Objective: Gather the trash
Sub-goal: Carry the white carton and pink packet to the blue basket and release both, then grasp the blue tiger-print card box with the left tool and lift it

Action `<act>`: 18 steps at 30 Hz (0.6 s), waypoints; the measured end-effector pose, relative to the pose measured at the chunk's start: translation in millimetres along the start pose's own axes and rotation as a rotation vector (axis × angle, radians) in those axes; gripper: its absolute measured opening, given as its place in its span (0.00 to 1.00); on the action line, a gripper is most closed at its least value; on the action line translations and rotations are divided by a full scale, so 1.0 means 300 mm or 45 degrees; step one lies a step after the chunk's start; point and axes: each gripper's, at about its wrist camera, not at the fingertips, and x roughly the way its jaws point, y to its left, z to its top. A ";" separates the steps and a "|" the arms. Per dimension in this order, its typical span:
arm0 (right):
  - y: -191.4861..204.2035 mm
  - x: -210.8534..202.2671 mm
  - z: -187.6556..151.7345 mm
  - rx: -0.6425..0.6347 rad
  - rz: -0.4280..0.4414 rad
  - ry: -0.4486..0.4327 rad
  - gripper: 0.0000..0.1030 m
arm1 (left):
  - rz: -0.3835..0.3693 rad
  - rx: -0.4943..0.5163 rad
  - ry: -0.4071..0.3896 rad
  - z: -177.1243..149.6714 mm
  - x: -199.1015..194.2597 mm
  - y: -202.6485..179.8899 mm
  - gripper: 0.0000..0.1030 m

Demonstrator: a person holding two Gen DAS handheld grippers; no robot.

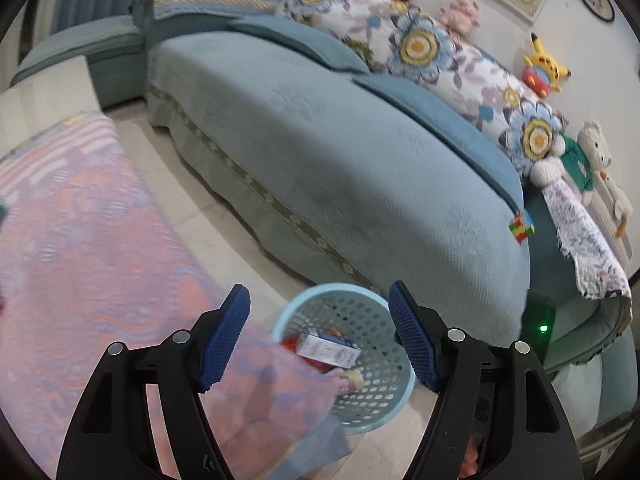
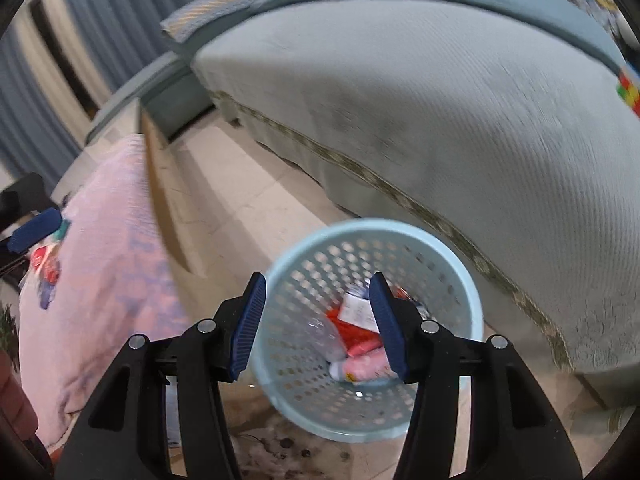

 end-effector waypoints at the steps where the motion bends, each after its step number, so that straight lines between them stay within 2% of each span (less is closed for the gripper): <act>1: 0.029 -0.014 0.004 -0.023 0.012 -0.018 0.49 | 0.020 -0.011 -0.033 -0.001 -0.046 0.032 0.68; 5: 0.162 -0.072 0.022 -0.124 0.083 -0.084 0.49 | 0.081 -0.069 -0.118 -0.006 -0.175 0.149 0.68; 11: 0.401 -0.104 0.031 -0.274 0.194 -0.136 0.49 | 0.222 -0.256 -0.262 -0.044 -0.375 0.404 0.77; 15: 0.526 -0.068 0.015 -0.359 0.225 -0.126 0.49 | 0.386 -0.374 -0.296 -0.096 -0.466 0.598 0.78; 18: 0.610 -0.025 0.004 -0.410 0.249 -0.108 0.49 | 0.448 -0.475 -0.297 -0.142 -0.503 0.732 0.78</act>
